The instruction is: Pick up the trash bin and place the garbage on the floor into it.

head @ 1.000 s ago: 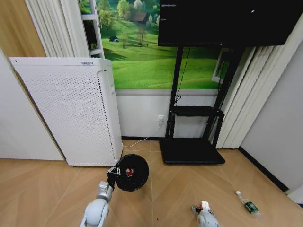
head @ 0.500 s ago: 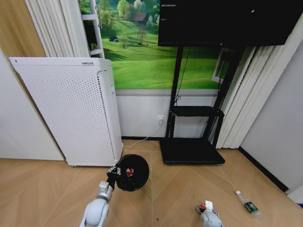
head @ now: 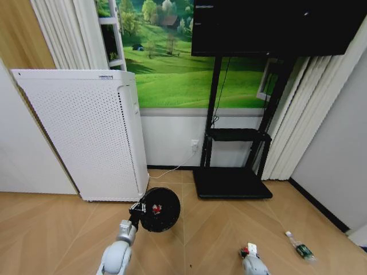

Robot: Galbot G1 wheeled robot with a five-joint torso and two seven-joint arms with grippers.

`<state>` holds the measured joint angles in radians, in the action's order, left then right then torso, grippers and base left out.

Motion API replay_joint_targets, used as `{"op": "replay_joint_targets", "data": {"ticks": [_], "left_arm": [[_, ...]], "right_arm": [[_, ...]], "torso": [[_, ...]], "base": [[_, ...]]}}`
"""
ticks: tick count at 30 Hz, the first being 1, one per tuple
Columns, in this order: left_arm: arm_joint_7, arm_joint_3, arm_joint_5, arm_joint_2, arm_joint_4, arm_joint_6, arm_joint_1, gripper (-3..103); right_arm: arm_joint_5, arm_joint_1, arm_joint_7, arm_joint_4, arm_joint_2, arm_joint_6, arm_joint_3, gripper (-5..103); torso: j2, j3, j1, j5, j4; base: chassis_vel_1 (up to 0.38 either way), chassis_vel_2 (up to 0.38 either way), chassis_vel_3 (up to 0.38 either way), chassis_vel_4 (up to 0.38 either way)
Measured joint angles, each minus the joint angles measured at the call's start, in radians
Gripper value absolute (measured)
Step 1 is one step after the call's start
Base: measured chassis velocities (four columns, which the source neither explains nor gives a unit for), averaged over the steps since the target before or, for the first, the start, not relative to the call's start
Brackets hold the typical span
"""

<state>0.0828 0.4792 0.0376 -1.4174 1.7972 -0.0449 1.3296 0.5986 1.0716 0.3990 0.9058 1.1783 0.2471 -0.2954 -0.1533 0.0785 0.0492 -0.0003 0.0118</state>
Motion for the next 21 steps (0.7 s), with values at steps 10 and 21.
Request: {"op": "replay_joint_targets", "data": {"ticks": [10,21], "left_arm": [[0.0,-0.003,0.0,-0.006,-0.005,0.002,-0.005,4],[-0.001,-0.024,-0.004,-0.015,-0.013,0.002,-0.015,4]], "right_arm": [[0.03,0.021,0.011,0.048,-0.025,0.016,0.001,61],[0.148,0.147,0.086,0.381,-0.176,0.096,-0.027,61]], "torso": [[0.0,0.0,0.0,0.0013,-0.0003],[0.0,0.0,0.0,0.0004,-0.0001]], "base": [[0.0,0.0,0.0,0.0],[0.0,0.0,0.0,0.0]]}}
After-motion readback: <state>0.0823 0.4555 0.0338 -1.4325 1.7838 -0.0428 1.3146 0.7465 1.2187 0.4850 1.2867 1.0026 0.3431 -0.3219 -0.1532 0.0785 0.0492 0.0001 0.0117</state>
